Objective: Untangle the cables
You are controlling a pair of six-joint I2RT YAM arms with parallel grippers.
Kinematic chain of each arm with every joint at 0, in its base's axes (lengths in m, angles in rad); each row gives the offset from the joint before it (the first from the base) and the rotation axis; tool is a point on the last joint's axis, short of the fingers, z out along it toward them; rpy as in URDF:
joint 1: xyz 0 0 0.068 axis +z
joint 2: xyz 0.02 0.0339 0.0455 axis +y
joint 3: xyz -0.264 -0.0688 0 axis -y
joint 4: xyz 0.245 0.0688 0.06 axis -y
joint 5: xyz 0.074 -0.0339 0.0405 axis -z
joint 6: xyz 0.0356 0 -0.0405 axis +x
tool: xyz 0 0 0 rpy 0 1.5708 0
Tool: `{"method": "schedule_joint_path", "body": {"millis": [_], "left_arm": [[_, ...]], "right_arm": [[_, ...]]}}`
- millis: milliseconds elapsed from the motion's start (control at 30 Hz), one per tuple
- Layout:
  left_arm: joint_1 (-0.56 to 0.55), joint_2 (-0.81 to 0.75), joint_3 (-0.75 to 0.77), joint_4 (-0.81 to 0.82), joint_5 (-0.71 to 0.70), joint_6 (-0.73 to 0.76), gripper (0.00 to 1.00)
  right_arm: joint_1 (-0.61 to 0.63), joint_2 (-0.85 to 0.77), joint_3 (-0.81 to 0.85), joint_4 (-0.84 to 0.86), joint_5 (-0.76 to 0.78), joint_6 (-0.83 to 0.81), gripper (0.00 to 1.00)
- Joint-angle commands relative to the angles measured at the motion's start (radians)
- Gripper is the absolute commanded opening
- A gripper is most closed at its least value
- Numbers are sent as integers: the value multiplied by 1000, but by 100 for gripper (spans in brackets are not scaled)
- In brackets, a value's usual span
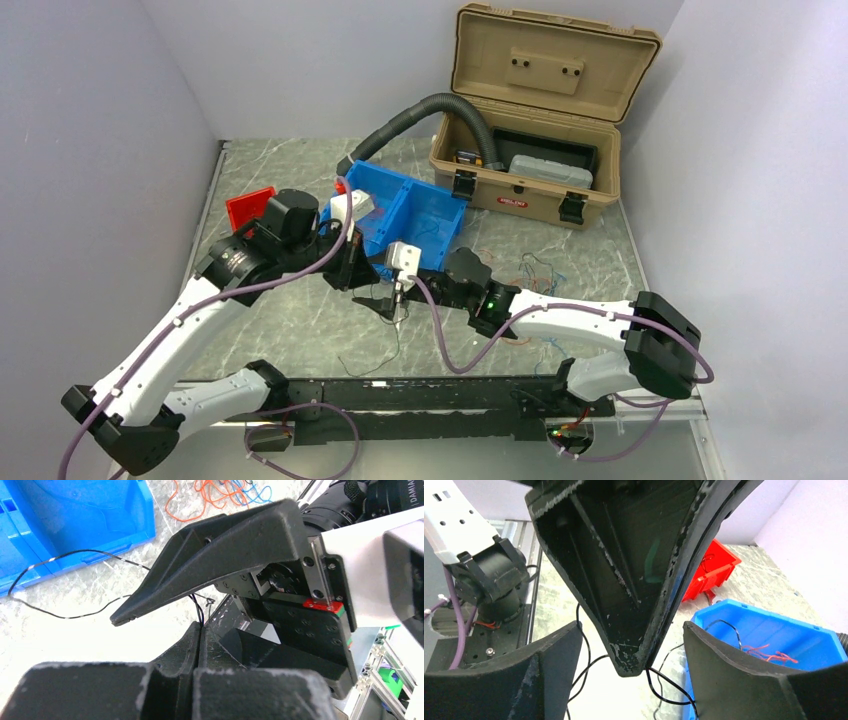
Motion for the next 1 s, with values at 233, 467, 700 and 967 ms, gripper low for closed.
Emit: {"method": "schedule_joint_path", "body": {"millis": [233, 467, 700, 967], "left_arm": [[-4, -15, 40, 9, 31, -17, 0], [-5, -36, 43, 12, 20, -23, 0], [-2, -52, 28, 24, -55, -46, 4], [30, -147, -23, 113, -76, -72, 99]], "right_arm": [[5, -5, 29, -56, -45, -32, 47], [3, -6, 25, -46, -62, 2, 0], [-11, -29, 25, -71, -94, 66, 0], [-56, -41, 47, -119, -128, 174, 0]]}}
